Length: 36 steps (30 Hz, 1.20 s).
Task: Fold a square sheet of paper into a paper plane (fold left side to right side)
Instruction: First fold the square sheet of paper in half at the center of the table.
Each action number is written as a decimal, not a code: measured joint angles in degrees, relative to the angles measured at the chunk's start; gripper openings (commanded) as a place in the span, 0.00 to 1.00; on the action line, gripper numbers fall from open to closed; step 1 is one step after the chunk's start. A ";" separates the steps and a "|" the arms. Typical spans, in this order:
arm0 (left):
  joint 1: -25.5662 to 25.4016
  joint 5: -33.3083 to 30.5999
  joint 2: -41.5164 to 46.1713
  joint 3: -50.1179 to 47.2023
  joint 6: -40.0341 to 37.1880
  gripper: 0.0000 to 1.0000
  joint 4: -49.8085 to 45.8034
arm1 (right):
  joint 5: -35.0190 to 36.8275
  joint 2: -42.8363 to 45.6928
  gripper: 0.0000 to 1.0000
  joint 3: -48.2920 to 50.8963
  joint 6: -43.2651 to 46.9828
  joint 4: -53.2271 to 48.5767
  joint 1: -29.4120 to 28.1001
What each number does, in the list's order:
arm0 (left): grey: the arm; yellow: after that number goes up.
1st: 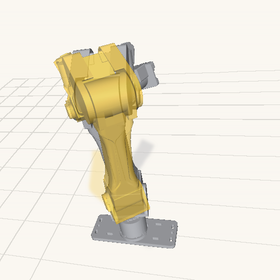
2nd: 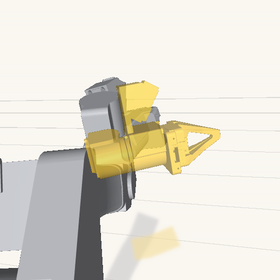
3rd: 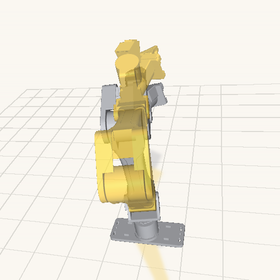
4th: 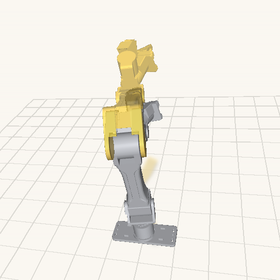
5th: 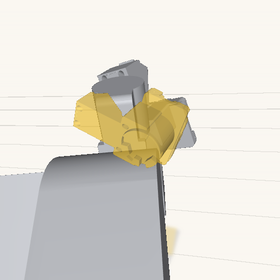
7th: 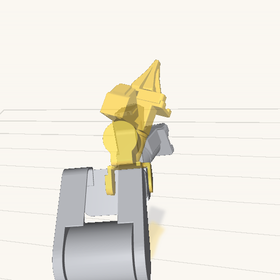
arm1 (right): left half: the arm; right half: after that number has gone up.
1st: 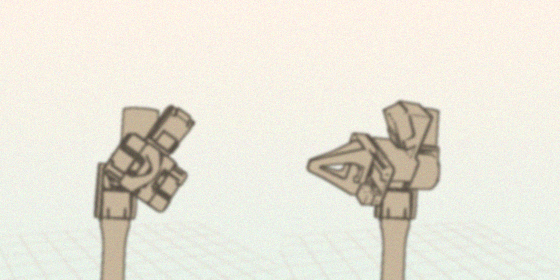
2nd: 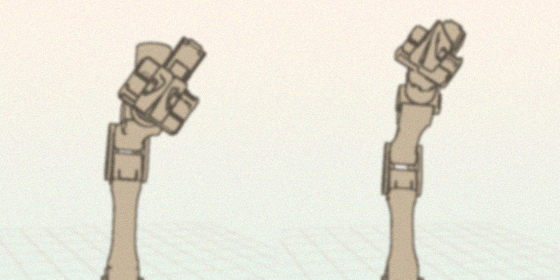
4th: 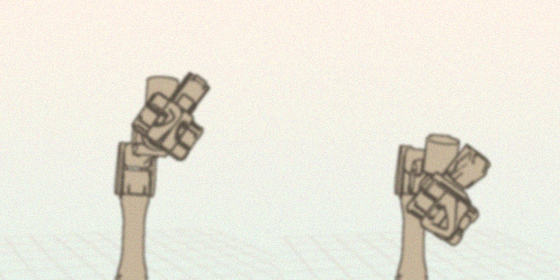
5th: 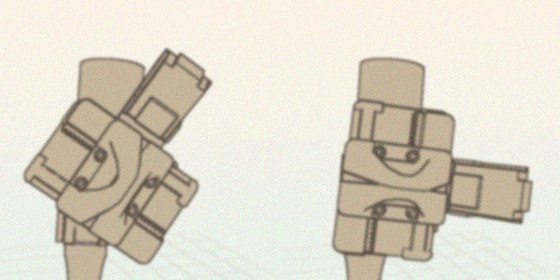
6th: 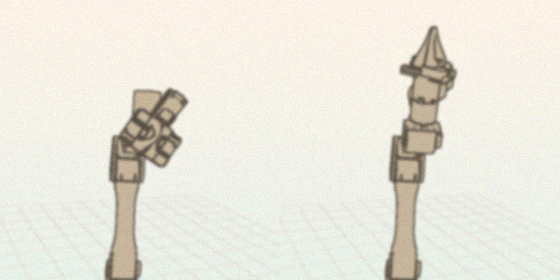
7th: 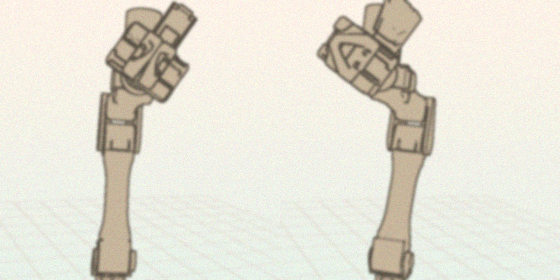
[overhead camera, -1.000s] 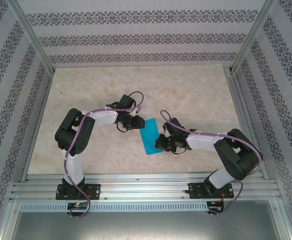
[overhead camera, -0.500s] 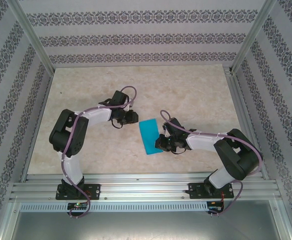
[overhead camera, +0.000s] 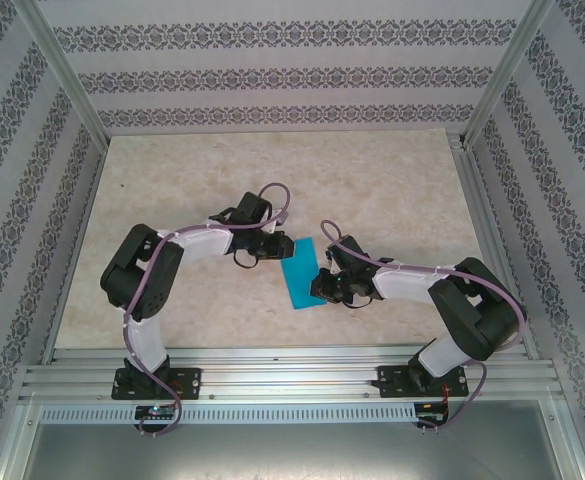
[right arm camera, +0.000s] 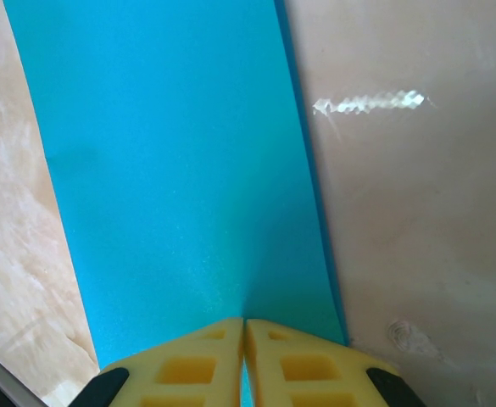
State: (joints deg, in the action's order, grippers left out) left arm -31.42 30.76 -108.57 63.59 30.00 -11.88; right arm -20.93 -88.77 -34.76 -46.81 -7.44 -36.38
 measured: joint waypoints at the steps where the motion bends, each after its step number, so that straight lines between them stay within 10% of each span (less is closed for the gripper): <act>1: 0.00 -0.20 -1.07 0.39 0.02 0.21 -0.02 | 0.02 0.00 0.12 0.00 0.00 0.00 0.00; 36: 3.34 -10.16 -6.93 7.82 -3.39 0.20 -1.99 | 0.48 0.00 0.13 -0.50 0.39 -1.01 -0.02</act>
State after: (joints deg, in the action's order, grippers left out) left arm -28.08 20.60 -115.50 71.42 26.61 -13.87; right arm -20.45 -88.77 -35.27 -46.41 -8.45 -36.40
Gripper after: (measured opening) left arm 0.198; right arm 0.126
